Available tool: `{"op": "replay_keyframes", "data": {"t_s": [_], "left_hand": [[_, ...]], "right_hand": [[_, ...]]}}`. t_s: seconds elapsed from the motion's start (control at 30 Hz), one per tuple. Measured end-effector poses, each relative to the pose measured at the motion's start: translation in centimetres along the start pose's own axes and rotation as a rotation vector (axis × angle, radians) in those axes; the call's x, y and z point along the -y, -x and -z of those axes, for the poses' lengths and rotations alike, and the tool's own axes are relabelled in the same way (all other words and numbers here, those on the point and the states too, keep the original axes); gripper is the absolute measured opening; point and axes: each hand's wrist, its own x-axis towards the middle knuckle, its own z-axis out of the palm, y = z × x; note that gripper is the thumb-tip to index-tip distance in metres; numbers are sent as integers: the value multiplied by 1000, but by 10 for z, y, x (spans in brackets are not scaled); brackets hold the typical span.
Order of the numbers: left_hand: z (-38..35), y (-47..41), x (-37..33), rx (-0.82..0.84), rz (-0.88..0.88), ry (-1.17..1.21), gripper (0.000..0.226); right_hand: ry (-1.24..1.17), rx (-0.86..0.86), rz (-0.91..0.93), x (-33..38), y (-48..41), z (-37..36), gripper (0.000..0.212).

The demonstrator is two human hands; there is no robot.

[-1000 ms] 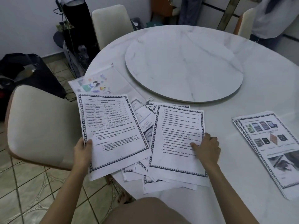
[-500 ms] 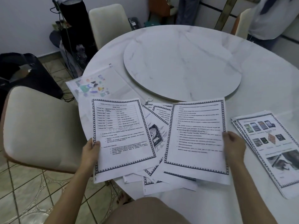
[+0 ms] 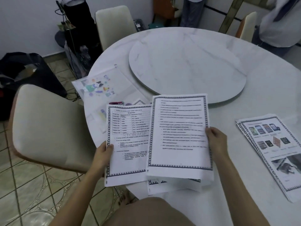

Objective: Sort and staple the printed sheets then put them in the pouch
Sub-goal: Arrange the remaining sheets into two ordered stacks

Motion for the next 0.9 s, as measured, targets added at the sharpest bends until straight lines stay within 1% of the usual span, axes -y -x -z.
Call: {"op": "replay_keyframes", "data": {"t_s": [0.1, 0.17, 0.3, 0.4, 0.5, 0.6, 0.67, 0.73, 0.83, 0.9], "left_hand": [[-4, 2, 1, 21, -10, -27, 26], [-5, 3, 1, 20, -27, -56, 25], [-6, 4, 0, 14, -47, -77, 33], [-8, 7, -1, 19, -78, -113, 34], [-8, 7, 3, -8, -98, -140, 32], [-7, 4, 5, -53, -84, -129, 29], [-5, 2, 6, -76, -81, -128, 25], [-4, 2, 6, -88, -87, -127, 19], [-2, 2, 9, -94, -78, -133, 24], [-1, 1, 11, -97, -71, -145, 25]], "right_hand": [[33, 109, 19, -4, 11, -36, 15], [34, 169, 48, -3, 22, -57, 16], [28, 255, 66, 4, 39, -89, 19], [36, 321, 79, 8, 47, -105, 22], [70, 327, 104, 8, 47, -109, 20], [83, 235, 134, 9, 34, -104, 20], [197, 166, 182, 6, 22, -99, 23], [356, 134, 220, 3, 10, -95, 33], [605, 214, 241, 4, -2, -95, 46], [729, 279, 270, 7, -6, -100, 48]]}}
